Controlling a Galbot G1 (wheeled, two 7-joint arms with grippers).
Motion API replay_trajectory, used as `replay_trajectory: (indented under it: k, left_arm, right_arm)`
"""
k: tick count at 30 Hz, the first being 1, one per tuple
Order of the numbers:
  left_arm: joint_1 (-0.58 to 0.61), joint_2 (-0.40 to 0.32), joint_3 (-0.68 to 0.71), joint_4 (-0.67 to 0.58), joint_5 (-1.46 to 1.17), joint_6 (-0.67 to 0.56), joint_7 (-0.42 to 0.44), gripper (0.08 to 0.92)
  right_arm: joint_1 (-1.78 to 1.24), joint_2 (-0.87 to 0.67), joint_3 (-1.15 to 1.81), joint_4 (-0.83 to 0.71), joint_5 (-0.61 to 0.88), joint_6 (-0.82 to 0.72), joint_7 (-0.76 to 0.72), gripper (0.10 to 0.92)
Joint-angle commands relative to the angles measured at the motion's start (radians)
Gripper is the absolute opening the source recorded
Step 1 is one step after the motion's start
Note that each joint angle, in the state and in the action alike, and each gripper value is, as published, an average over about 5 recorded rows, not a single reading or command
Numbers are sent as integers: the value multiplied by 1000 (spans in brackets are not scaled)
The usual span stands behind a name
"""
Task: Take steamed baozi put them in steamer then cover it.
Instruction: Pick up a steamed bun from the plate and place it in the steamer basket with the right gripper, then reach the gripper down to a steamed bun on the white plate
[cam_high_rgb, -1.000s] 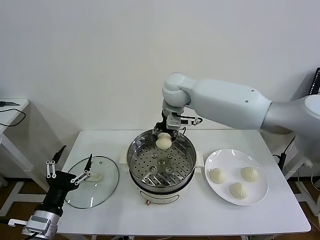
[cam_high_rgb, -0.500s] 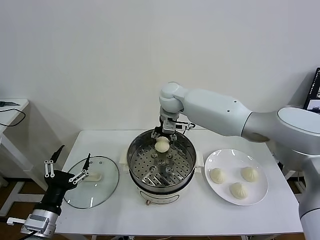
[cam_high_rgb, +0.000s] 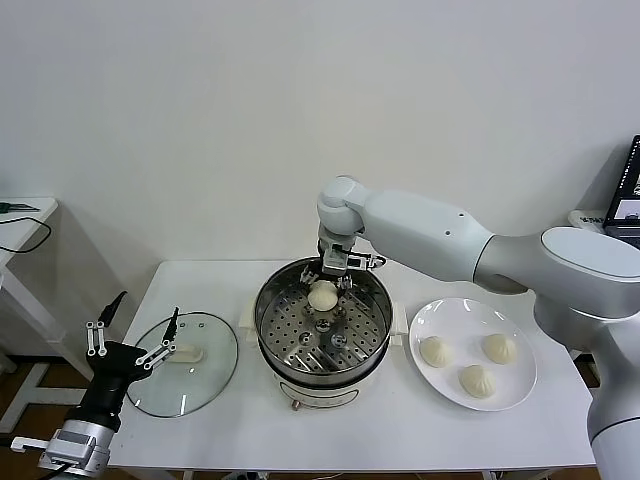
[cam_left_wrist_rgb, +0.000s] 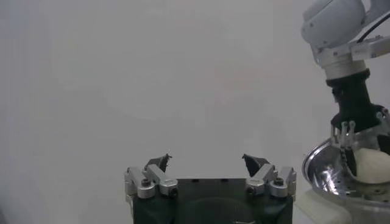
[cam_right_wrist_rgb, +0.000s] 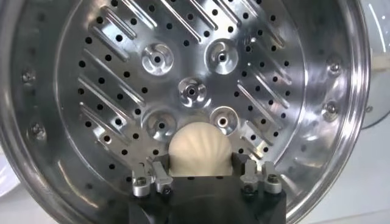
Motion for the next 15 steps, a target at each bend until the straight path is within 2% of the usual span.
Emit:
replay_trajectory:
  k: [1,7,11,15]
  left_arm:
    - [3,1,-2,0,0,1,0,823]
    - [2,3,6,0,2,2,-1,823]
    - [1,2,11,-2,3,2,-1,823]
    - [4,3,21,-5,9,2,-2,823]
  right_arm:
    - [88,-93,-11,107,136,-70,-25,816]
    - [283,-301,-52,296,335,-197,-71,822]
    - [357,-478,-121,400,455,-379,-106,823]
    - [346,-627,-180,431,523,-563,-113,823]
